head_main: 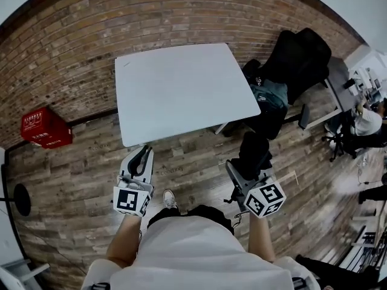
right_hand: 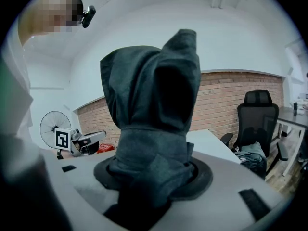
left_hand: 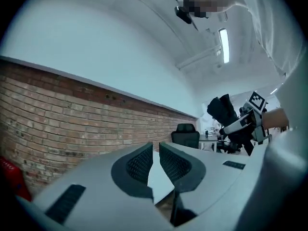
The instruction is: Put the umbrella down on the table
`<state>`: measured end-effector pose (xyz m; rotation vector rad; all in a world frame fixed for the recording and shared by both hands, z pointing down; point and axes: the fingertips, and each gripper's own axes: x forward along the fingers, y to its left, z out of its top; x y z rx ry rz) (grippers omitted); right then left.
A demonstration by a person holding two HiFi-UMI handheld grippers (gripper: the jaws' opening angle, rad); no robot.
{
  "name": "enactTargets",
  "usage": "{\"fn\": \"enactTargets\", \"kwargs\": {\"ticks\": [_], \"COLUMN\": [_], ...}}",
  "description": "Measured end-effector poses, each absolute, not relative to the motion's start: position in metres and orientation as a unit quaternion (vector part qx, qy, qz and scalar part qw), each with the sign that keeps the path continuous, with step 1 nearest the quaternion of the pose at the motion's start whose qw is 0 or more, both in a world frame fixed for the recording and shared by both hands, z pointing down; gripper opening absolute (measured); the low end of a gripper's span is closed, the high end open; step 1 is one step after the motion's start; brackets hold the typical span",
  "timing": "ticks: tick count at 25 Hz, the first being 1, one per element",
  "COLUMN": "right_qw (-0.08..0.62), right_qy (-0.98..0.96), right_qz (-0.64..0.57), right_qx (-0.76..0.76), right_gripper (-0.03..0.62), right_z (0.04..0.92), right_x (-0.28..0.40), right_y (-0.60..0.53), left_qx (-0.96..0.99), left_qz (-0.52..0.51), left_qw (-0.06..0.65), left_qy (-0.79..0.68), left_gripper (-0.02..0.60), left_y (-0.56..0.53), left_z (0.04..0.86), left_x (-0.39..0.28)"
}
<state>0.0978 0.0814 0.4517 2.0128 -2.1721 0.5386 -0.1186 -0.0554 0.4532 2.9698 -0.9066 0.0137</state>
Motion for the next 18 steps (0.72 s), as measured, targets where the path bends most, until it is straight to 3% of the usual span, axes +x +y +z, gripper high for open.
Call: {"fn": "enactTargets", "kwargs": {"ticks": [7, 18], "right_qw": [0.066, 0.052], "right_qy": [-0.697, -0.717], "right_qz": [0.197, 0.178], "right_qx": [0.687, 0.672], "right_gripper": [0.229, 0.229], "right_z": [0.46, 0.455], "right_x": [0.121, 0.195], "right_y": [0.062, -0.003], "left_qx": [0.968, 0.969], "left_qz": [0.026, 0.018], "left_qw": [0.049, 0.008], "left_qy": [-0.245, -0.246], "left_gripper": [0.06, 0.06], "left_y": [-0.076, -0.107], "left_z": [0.476, 0.45], "left_x": [-0.075, -0.005]}}
